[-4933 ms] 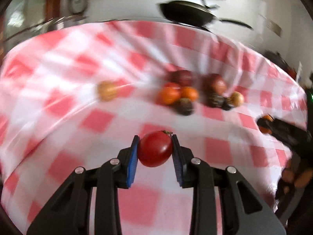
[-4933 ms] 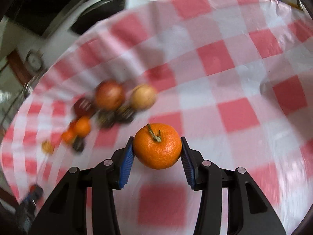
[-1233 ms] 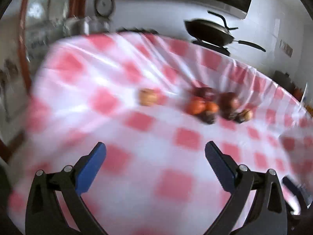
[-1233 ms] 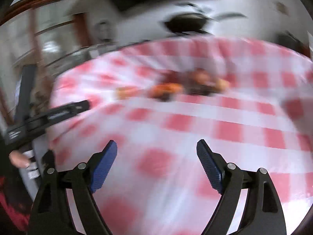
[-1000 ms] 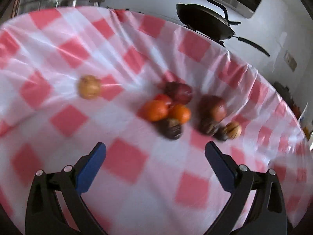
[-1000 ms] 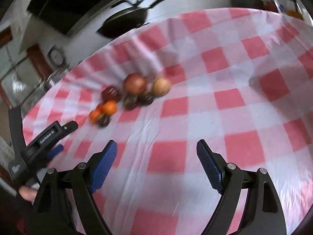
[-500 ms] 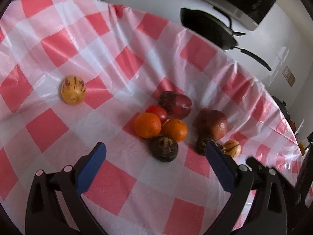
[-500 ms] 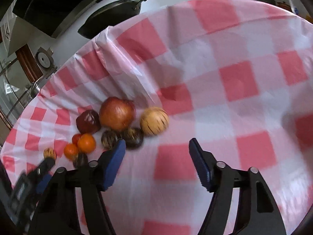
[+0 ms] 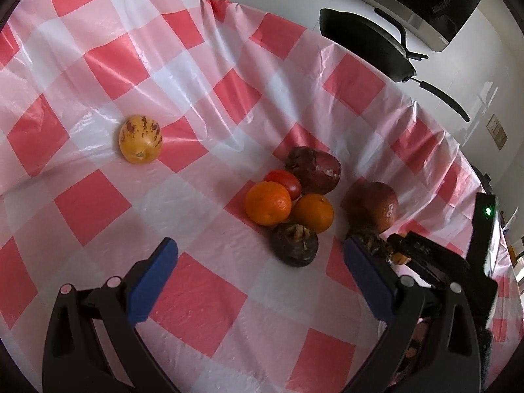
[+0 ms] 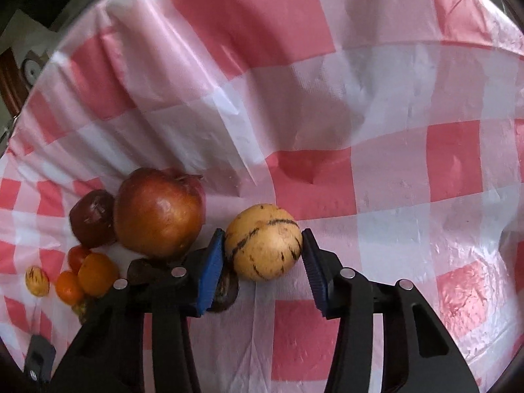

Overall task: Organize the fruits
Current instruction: 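Grasp the striped yellow melon with the right tool while the left tool grasps a mangosteen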

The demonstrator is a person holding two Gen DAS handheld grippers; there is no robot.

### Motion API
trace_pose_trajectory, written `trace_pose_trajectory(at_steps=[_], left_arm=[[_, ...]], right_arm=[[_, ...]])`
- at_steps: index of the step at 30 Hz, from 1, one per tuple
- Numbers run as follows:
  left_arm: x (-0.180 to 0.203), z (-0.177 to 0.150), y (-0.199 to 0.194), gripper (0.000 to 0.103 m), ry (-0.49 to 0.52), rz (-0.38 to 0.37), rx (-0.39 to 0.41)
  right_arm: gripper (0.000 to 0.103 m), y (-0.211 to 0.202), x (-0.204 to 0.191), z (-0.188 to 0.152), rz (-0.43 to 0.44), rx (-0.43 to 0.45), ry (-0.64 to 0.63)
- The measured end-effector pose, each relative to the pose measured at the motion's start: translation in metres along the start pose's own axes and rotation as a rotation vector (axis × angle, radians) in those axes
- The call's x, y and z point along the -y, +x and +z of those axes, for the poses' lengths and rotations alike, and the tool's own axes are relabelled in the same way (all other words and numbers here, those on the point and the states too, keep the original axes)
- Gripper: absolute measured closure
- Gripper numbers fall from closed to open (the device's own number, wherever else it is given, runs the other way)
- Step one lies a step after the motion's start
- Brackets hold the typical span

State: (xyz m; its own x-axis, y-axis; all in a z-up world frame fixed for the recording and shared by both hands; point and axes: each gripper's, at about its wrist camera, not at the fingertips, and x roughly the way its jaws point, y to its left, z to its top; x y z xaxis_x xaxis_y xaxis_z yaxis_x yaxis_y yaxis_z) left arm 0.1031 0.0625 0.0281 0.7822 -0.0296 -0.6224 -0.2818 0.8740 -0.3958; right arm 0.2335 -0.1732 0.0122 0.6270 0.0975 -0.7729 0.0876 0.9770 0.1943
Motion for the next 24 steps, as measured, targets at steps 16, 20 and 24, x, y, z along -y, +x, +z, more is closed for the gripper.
trace_pose_trajectory(at_steps=[16,20,24], left_arm=[[-0.002,-0.001,0.006,0.002,0.011,-0.007,-0.046],[0.01,-0.004,0.006,0.002,0.094,0.009,-0.059],[0.024,-0.008,0.011,0.011,0.182,0.033,-0.07]], right_arm=[[0.058,-0.056,0.027,-0.055,0.021,0.081,0.021],[0.057,-0.072,0.056,-0.074,0.083,0.111,0.174],[0.057,-0.069,0.066,-0.074,0.12,0.11,0.223]])
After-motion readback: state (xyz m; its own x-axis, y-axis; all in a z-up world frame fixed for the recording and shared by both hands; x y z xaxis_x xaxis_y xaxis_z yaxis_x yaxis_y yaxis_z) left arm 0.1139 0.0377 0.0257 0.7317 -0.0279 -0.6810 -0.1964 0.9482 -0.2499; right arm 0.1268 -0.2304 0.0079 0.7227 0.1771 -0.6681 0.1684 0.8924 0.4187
